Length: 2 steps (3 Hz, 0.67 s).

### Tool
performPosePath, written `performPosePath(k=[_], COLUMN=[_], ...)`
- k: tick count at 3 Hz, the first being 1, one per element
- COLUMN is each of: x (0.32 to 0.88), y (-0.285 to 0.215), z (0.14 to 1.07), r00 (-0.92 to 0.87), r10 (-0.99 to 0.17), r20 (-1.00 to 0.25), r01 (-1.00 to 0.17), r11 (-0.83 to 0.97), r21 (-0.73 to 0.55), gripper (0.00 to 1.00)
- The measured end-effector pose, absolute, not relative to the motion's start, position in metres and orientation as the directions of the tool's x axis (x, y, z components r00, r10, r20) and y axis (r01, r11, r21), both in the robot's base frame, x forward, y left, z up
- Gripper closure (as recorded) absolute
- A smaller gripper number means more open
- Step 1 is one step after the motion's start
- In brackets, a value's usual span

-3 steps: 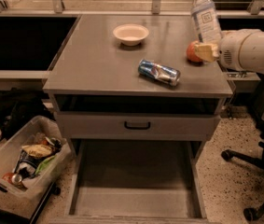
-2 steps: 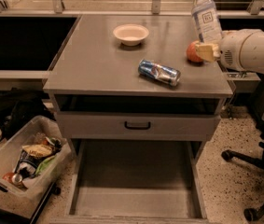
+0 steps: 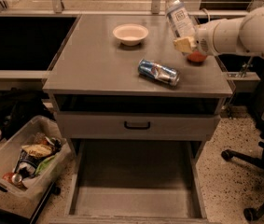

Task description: Pick blue plastic bottle from middle drawer and place on counter

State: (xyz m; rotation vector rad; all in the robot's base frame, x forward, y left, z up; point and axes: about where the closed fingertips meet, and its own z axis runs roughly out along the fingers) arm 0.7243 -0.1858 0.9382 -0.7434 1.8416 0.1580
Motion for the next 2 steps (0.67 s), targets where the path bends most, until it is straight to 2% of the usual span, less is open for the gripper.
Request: performPosePath(k=[1, 2], x=[0.7523, 0.7523], y=[-0.1484, -0.1483], z=[0.9132, 0.9132], r00=[-0.214, -0.214], r10=[-0.456, -0.456], r20=[-0.864, -0.864], r01=[-0.669, -0.669], r11=[0.713, 0.713], r21=[-0.210, -0.210], gripper=[1.00, 1.00])
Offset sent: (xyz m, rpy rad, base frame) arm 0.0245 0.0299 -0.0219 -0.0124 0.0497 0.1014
